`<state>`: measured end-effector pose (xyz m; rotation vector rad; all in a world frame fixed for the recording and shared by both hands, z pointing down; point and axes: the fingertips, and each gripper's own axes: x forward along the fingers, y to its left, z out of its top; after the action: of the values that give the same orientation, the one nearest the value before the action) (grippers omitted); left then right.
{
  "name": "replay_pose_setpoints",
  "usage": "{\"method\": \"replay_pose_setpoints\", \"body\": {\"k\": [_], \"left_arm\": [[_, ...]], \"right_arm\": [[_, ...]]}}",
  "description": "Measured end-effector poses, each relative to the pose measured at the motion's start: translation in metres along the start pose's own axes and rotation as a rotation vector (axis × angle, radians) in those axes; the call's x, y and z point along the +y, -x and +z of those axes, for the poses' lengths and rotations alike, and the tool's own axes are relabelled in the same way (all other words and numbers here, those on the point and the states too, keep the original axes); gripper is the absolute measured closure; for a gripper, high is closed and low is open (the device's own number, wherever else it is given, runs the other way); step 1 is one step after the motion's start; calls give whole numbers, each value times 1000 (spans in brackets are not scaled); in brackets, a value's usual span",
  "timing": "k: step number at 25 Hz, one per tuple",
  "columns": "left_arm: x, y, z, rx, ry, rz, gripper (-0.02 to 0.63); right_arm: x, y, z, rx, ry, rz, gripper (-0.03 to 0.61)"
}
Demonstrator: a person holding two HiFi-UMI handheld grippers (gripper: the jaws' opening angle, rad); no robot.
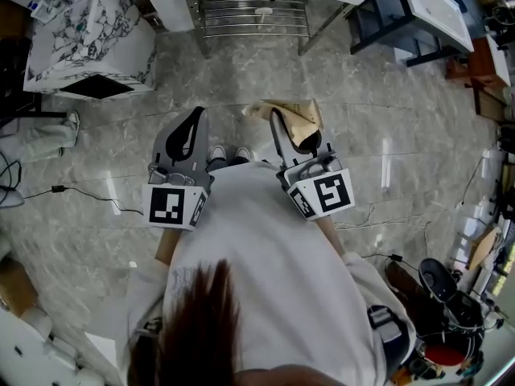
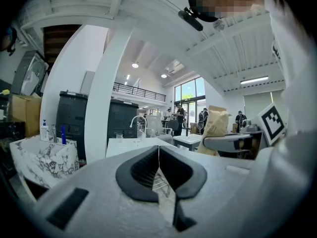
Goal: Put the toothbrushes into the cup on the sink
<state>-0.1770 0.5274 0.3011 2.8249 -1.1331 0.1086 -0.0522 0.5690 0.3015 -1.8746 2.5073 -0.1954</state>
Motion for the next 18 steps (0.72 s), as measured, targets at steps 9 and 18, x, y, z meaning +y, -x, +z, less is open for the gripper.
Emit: {"method": "replay_pose_setpoints", "body": {"k": [9, 18], "left_arm": [[-3, 1, -7, 3, 4, 68, 598], [8, -19, -12, 38, 14, 86, 598]], "right_arm": [[-33, 31, -9, 12, -6, -49, 486], [-54, 20, -18, 41, -37, -71, 486]]}}
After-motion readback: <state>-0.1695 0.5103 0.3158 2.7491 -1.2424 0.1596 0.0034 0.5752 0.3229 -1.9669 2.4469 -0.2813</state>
